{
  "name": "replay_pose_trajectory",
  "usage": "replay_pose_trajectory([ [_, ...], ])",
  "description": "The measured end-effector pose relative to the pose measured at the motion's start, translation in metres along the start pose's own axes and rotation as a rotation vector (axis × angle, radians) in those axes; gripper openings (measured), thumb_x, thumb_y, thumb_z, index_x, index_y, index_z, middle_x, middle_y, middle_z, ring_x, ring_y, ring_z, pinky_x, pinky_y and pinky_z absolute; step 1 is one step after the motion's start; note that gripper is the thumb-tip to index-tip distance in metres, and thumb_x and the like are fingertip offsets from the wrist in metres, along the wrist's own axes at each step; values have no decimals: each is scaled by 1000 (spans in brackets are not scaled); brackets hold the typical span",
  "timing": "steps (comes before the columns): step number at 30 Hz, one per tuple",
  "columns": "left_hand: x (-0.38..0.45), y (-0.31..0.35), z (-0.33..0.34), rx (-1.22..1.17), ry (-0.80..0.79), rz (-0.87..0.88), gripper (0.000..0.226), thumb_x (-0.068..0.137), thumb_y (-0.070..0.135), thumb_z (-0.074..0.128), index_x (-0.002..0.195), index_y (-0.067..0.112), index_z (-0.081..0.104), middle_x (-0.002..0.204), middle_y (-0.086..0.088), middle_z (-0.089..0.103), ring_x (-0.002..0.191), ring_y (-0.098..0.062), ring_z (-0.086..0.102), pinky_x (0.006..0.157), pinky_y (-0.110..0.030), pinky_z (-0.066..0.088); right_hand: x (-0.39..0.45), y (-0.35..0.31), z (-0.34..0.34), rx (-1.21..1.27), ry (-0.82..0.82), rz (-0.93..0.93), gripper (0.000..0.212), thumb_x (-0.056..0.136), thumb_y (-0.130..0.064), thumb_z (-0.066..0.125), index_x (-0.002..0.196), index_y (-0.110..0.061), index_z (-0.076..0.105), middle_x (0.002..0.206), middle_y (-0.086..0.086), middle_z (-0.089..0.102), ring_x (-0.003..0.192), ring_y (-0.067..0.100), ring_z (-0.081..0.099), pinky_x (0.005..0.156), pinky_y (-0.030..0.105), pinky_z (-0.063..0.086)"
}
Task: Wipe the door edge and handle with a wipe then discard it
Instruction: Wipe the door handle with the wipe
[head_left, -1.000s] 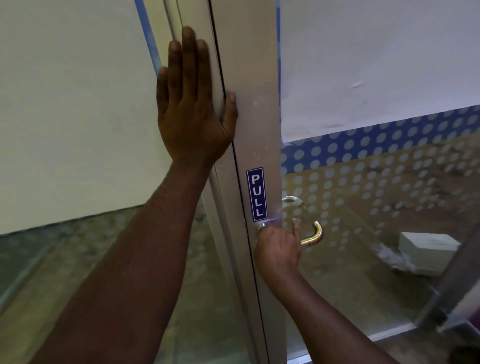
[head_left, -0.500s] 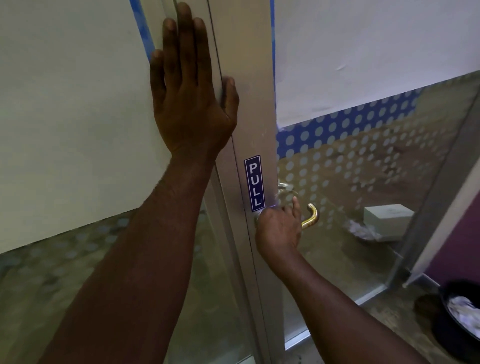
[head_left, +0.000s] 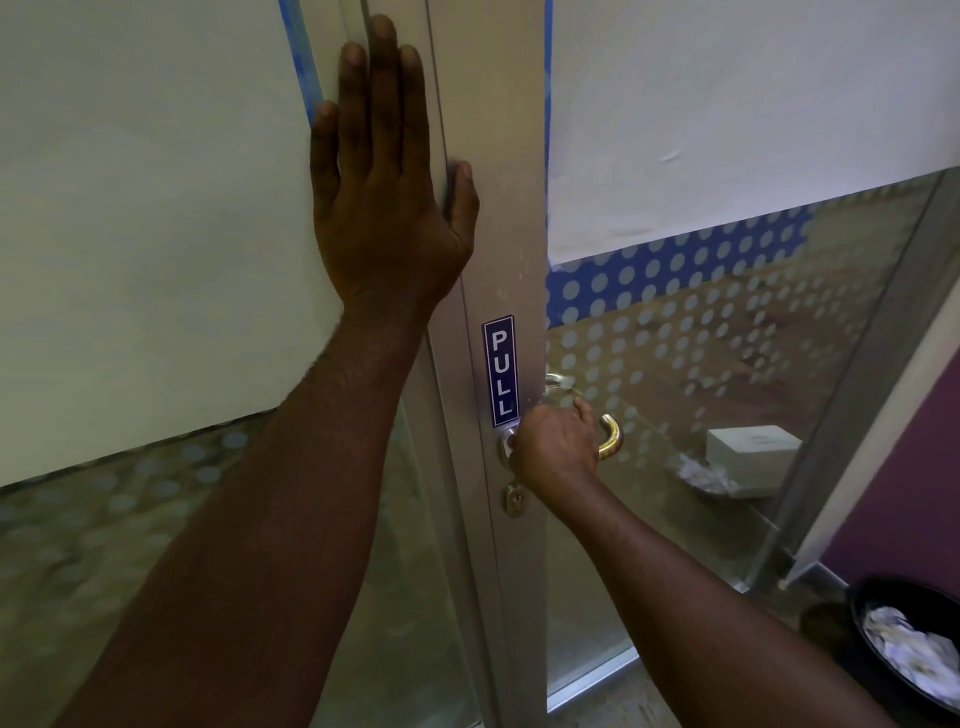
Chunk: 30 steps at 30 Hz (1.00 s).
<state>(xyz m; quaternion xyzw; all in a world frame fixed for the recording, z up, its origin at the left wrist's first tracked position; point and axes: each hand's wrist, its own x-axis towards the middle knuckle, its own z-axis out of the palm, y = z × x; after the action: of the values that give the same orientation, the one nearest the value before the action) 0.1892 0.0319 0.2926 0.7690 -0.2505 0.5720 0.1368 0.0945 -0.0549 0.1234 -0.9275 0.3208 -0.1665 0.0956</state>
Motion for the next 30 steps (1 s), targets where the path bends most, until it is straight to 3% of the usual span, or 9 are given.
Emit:
replay_pose_trajectory([
  [3, -1, 0, 1, 10, 12, 6, 68, 103, 54, 18, 158, 13, 15, 166, -10, 16, 154, -26, 13, 125, -40, 7, -1, 5, 6, 0, -26, -8, 16, 87, -31, 65, 94, -16, 65, 88, 1, 69, 93, 17, 62, 116, 38, 19],
  [6, 0, 0, 2, 15, 29, 3, 68, 104, 54, 21, 158, 13, 17, 165, -10, 18, 153, -26, 15, 125, -39, 7, 5, 10, 7, 95, -83, 39, 23, 92, -37, 58, 96, -15, 64, 87, 1, 68, 87, 16, 61, 114, 39, 23],
  [8, -1, 0, 2, 11, 33, 1, 68, 104, 53, 21, 158, 13, 18, 165, -10, 19, 153, -27, 16, 125, -39, 7, 7, 8, 7, 47, -37, 22, 23, 91, -36, 59, 98, -14, 63, 88, 0, 68, 87, 16, 61, 114, 38, 23],
  [12, -2, 0, 2, 20, 16, -4, 69, 103, 55, 17, 158, 14, 18, 165, -9, 18, 153, -26, 15, 125, -38, 6, -2, 8, 12, -68, -69, -13, 16, 87, -27, 63, 96, -15, 65, 88, 0, 68, 92, 16, 62, 115, 37, 20],
  [14, -1, 1, 2, 23, 14, -11, 69, 103, 56, 15, 158, 14, 18, 165, -9, 18, 153, -26, 15, 125, -38, 6, -7, 5, 13, -134, -59, -68, 16, 88, -24, 59, 100, -17, 67, 98, 3, 70, 105, 19, 61, 116, 38, 17],
  [18, 0, 1, 3, 31, 21, -10, 68, 103, 55, 17, 158, 14, 19, 165, -9, 20, 153, -27, 16, 125, -39, 7, -19, -6, 27, -432, -11, -225, 33, 91, -22, 51, 122, -13, 62, 129, 11, 60, 136, 30, 37, 119, 46, 5],
  [23, 0, 2, 3, 29, 11, -9, 69, 103, 56, 16, 158, 15, 18, 165, -9, 18, 153, -26, 15, 125, -39, 7, -23, -12, 45, -917, -98, -350, 32, 85, -15, 60, 111, 1, 65, 110, 24, 64, 114, 39, 52, 114, 52, 9],
  [26, 2, 0, 2, 29, -1, -14, 69, 103, 56, 16, 158, 15, 16, 166, -9, 16, 154, -26, 13, 125, -40, 7, -17, -11, 43, -828, -92, -337, 29, 84, -18, 60, 109, -4, 66, 100, 16, 67, 103, 33, 57, 112, 50, 16],
  [30, -1, 2, 1, 27, 34, 3, 68, 103, 54, 21, 157, 12, 20, 164, -11, 21, 153, -27, 17, 125, -39, 8, 1, 1, 20, -315, -174, -203, 22, 85, -25, 58, 104, -18, 67, 95, 3, 67, 93, 20, 60, 101, 38, 34],
])
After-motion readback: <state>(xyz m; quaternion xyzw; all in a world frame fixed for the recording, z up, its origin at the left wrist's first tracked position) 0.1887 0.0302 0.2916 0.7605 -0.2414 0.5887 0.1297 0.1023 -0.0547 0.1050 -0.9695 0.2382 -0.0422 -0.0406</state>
